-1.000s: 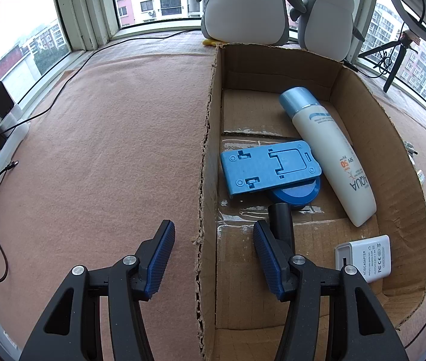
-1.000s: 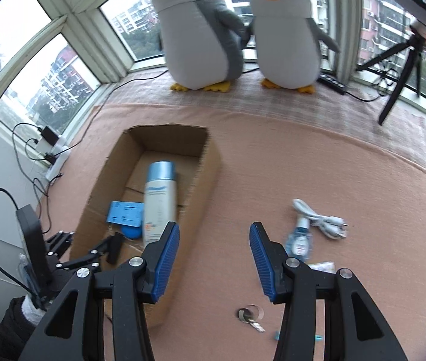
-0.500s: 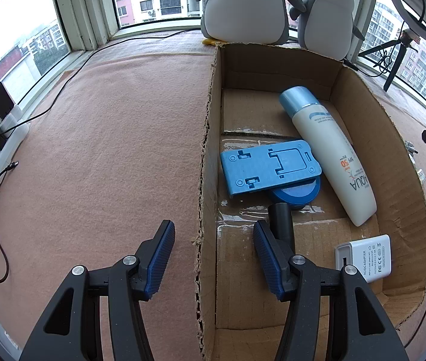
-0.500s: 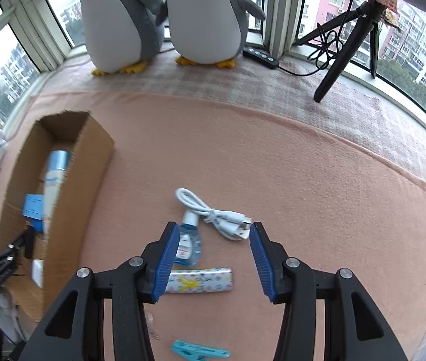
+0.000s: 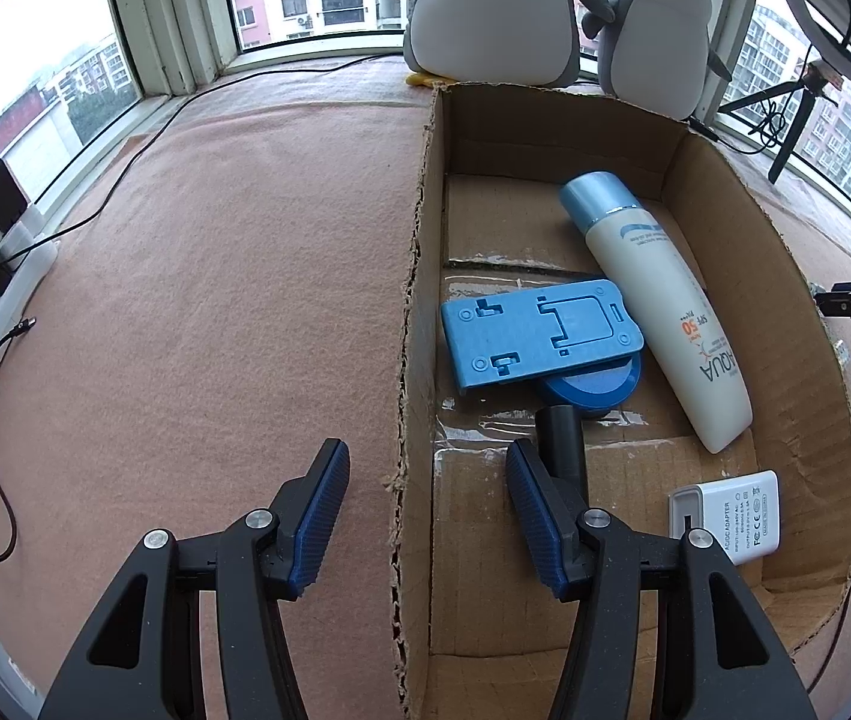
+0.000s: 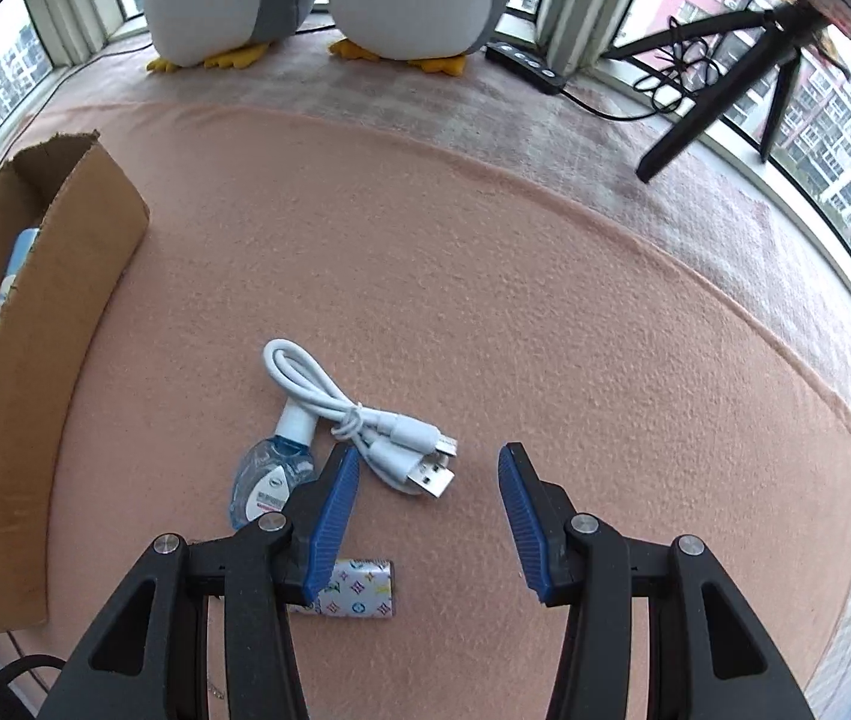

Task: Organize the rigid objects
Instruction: 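Withdraw the right tool toward the white USB cable, then grasp the white USB cable with the right gripper and lift it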

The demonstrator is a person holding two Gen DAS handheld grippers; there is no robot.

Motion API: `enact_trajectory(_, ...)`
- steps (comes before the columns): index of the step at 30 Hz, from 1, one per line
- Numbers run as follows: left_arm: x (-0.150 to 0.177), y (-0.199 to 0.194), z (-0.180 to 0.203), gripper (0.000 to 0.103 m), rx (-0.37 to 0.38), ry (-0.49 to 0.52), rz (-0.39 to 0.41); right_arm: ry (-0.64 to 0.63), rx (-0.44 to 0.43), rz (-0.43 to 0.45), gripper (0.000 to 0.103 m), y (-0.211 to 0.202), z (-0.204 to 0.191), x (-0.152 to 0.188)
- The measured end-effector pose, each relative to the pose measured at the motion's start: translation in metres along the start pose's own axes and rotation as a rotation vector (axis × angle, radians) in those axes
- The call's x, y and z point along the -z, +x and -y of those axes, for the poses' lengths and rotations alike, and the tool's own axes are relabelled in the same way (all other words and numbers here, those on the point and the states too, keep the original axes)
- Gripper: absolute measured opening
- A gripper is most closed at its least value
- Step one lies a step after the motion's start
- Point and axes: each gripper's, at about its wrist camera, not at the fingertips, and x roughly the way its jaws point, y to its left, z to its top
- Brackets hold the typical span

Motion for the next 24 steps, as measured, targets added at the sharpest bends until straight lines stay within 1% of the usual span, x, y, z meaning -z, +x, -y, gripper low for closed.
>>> enact_trajectory(9,-0.001,0.002,-0.004,0.059,0.009,-0.016,-0.007,0.014,-0.011,0.009,0.045,0.007,0.001,-0.015)
enact_trajectory(14,-0.002,0.003,-0.004,0.059,0.012,-0.018,-0.009,0.061,-0.024,0.009,0.044,0.011,0.010,-0.024)
enact_trajectory(16,-0.003,0.003,-0.004,0.059,0.012,-0.018,-0.009,0.085,-0.039,0.009,0.040,0.012,0.015,-0.026)
enact_trajectory(19,-0.003,0.003,-0.004,0.059,0.011,-0.018,-0.009,0.126,-0.052,0.008,0.028,0.012,0.022,-0.027)
enact_trajectory(20,-0.003,0.003,-0.004,0.059,0.011,-0.018,-0.009,0.135,-0.055,0.009,0.023,0.012,0.023,-0.027)
enact_trajectory(24,-0.003,0.003,-0.004,0.059,0.012,-0.018,-0.009,0.150,-0.064,0.013,0.022,0.011,0.023,-0.026)
